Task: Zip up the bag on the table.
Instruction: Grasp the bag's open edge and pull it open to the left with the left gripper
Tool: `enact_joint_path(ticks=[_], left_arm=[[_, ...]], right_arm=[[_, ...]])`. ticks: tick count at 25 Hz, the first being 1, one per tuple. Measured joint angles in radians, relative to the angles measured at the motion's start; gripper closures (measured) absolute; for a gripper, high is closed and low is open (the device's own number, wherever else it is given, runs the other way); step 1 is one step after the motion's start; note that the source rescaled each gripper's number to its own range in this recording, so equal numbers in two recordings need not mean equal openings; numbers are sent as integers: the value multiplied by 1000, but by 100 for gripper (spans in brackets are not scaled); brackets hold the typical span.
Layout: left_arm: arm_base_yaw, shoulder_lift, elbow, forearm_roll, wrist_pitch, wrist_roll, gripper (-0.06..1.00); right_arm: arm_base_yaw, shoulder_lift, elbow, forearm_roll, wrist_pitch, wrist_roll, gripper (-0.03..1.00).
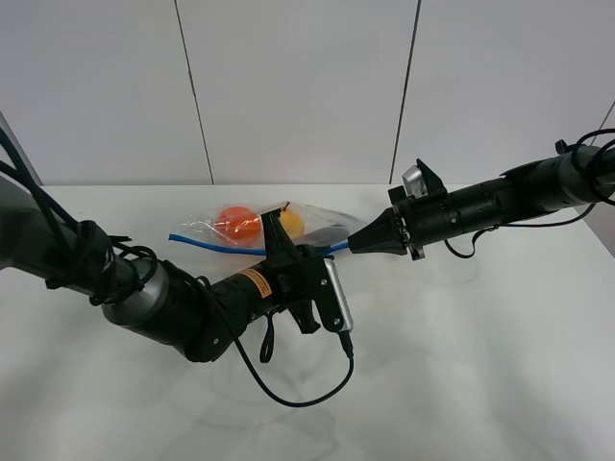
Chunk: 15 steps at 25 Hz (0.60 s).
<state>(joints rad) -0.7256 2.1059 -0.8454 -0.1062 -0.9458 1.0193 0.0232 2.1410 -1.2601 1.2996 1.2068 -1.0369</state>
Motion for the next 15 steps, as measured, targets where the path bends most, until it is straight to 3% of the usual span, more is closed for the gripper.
enact_joint_path(ticks=[5,11,15], left_arm=[[0,0,0,-7,-9,0,92],[-4,0,0,-83,-38,4,92],[-8,0,0,-109,-55,65,93]], right_arm=[[0,0,0,0,0,0,97],[0,0,-1,10,-6,0,97],[0,0,-1,20,-7,0,97]])
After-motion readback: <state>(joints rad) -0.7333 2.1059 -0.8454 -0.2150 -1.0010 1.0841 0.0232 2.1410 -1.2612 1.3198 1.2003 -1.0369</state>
